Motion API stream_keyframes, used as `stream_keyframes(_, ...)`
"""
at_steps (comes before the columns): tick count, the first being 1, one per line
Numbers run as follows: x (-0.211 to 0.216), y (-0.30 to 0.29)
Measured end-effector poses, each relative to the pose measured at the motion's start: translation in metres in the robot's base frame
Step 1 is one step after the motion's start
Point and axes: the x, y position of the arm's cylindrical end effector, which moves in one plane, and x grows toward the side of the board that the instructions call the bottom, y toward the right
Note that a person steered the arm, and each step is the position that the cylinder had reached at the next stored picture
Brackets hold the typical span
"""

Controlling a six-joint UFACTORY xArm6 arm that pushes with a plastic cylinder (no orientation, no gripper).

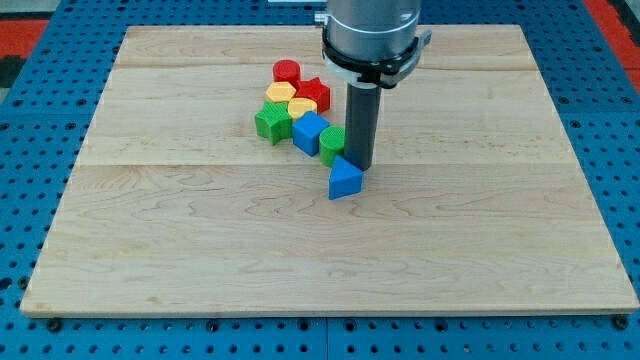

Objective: Place the blue triangle into the green circle

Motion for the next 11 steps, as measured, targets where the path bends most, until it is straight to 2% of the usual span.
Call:
stream_keyframes(1,-0.003,-0.047)
stream_keyframes(2,0.005,-0.032)
stream_keyframes(3,0.007,0.079)
stream_keyframes(4,0.069,0.063)
stream_keyframes(5,0.057,-0.009)
stream_keyframes(6,-0.008,-0.045)
stream_keyframes(7,-0.030,-0.056)
stream_keyframes(8,-0.019,0.005)
stream_keyframes(9,0.022,0.053)
stream_keyframes(10,0.047,-0.048)
stream_keyframes(11,0.016,-0.087)
